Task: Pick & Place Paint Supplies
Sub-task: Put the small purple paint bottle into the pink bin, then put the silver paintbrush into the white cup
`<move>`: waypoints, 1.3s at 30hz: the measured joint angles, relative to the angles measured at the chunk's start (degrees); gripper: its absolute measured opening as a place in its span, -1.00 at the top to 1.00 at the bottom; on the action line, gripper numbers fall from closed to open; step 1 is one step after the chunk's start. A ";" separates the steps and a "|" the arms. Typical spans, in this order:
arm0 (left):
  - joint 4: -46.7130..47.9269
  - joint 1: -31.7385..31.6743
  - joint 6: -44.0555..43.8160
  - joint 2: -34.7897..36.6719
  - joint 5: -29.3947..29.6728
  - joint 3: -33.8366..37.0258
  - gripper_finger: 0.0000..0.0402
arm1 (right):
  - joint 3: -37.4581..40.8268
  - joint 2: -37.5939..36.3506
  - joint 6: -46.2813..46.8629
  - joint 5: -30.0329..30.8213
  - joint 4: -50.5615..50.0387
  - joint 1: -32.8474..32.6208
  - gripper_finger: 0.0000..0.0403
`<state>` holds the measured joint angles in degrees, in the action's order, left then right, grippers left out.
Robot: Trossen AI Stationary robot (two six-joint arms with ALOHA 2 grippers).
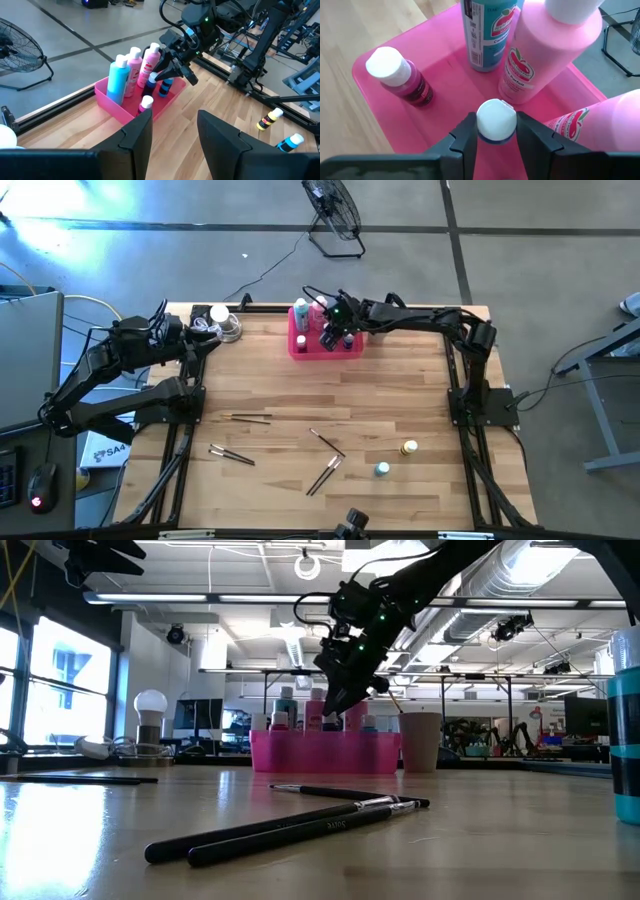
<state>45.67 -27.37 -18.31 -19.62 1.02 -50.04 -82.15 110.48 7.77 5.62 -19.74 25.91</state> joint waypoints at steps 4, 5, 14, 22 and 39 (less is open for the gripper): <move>0.00 0.02 0.00 0.00 0.00 0.00 0.24 | 0.00 0.00 -0.03 0.02 -0.21 0.00 0.43; 0.00 0.00 0.00 0.00 0.00 0.00 0.24 | 0.00 0.00 -0.03 0.09 -0.18 0.00 0.42; 0.00 0.00 0.00 0.00 0.00 0.00 0.24 | 0.00 0.00 -0.38 0.27 -0.20 -0.02 0.35; -0.02 0.02 0.00 0.00 0.00 0.00 0.24 | 0.00 -0.11 -1.42 0.42 -0.15 -0.02 0.27; 1.68 0.02 -0.33 0.00 -0.47 0.00 0.24 | 0.00 -5.41 -4.32 -0.36 -3.04 -0.06 0.12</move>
<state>47.35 -27.36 -18.63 -19.62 0.55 -50.04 -82.15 105.07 3.45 5.27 -22.79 25.85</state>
